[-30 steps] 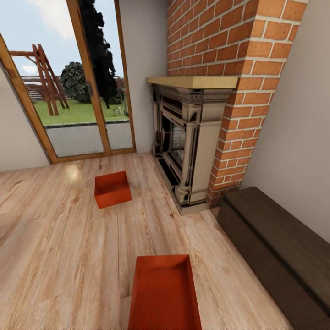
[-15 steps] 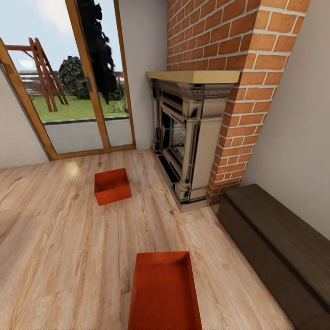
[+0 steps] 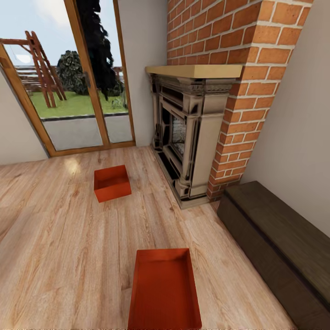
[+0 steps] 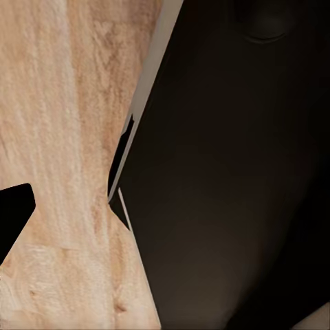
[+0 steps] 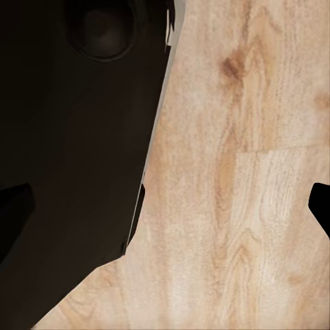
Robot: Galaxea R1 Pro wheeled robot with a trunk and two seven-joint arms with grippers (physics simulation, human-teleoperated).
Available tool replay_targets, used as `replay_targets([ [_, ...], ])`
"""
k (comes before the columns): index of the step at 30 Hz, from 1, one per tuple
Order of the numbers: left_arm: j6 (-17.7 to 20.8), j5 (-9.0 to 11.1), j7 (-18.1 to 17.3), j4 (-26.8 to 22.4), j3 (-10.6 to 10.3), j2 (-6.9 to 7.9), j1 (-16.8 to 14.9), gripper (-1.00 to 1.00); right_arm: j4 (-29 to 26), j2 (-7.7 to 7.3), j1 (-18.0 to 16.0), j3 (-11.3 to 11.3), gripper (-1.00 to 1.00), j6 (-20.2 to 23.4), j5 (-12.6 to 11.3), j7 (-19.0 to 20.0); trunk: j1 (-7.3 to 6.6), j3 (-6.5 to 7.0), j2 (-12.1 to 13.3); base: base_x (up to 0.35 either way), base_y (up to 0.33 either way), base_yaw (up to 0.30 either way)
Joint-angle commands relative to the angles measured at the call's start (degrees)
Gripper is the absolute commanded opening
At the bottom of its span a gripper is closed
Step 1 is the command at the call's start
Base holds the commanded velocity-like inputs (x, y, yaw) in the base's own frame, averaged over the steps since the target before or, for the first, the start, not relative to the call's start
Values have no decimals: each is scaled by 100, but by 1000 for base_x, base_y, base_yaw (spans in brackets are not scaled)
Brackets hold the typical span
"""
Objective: Move the two storage containers from the living room to the garage. In the garage, place one container on the floor and stack the other container on top of it (either order is fine).
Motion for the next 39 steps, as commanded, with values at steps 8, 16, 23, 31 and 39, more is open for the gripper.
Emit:
replay_targets([
  [8, 28, 19, 6, -11, 20, 0, 1, 100, 8, 0, -4, 27, 100, -15, 28, -22, -1, -78, -2, 0, 0, 0],
  [16, 30, 48, -2, -20, 46, -77, 1, 100, 8, 2, -4, 19, 100, -16, 28, -25, -1, -151, -2, 0, 0, 0],
  [23, 29, 58, -3, -27, 44, -97, 1, 100, 8, 12, -4, 18, 100, -9, 28, -30, -1, -215, -2, 0, 0, 0],
  [31, -236, 34, -3, 27, -6, -3, 1, 100, 3, -6, -4, 18, 100, -20, 28, -34, -1, -288, -2, 0, 0, 0],
  [39, -669, 68, 7, 273, 22, -7, 1, 100, -1, -17, -4, 18, 100, -20, 28, -34, -1, -361, -2, 0, 0, 0],
])
